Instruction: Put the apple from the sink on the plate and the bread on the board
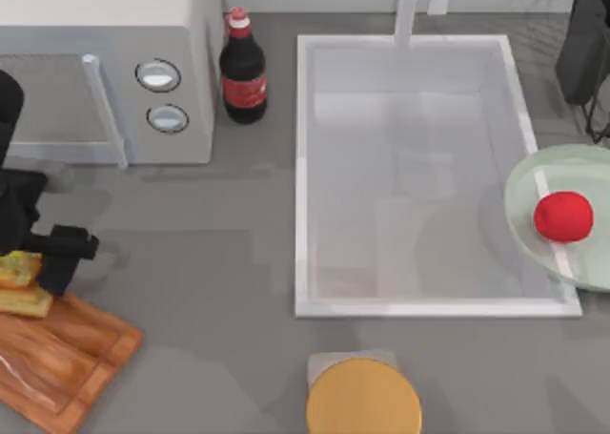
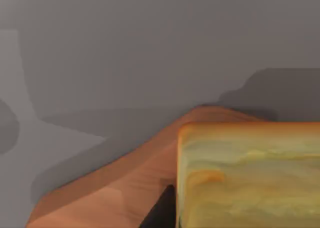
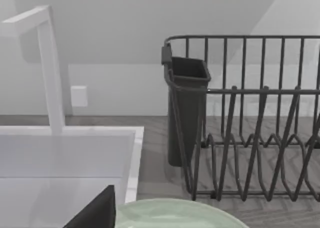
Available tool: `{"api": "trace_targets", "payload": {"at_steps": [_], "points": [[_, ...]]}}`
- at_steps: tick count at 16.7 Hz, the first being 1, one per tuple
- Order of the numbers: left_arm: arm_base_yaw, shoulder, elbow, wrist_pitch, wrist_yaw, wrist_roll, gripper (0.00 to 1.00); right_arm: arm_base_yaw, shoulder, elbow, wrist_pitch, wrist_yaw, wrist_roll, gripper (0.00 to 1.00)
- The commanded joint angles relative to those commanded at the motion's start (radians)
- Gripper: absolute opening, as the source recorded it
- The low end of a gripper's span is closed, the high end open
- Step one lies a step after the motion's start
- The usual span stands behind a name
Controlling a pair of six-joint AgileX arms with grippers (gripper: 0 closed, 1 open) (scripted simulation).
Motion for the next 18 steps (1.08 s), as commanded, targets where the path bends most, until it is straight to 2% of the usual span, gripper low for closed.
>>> {"api": "trace_targets", "payload": {"at_steps": [5,15,18], "points": [[0.0,0.0,0.0,0.0,0.0,0.0,0.02,0.0,0.0,0.0,0.0,0.0,0.0,1.0],[-0.002,-0.015,0.007,-0.011,0.011,-0.004,0.0,0.0,0.0,0.0,0.0,0.0,0.0,1.0],[-0.003,-0.038,0.068,-0.081,0.011,-0.005,0.0,0.0,0.0,0.0,0.0,0.0,0.0,1.0]]}}
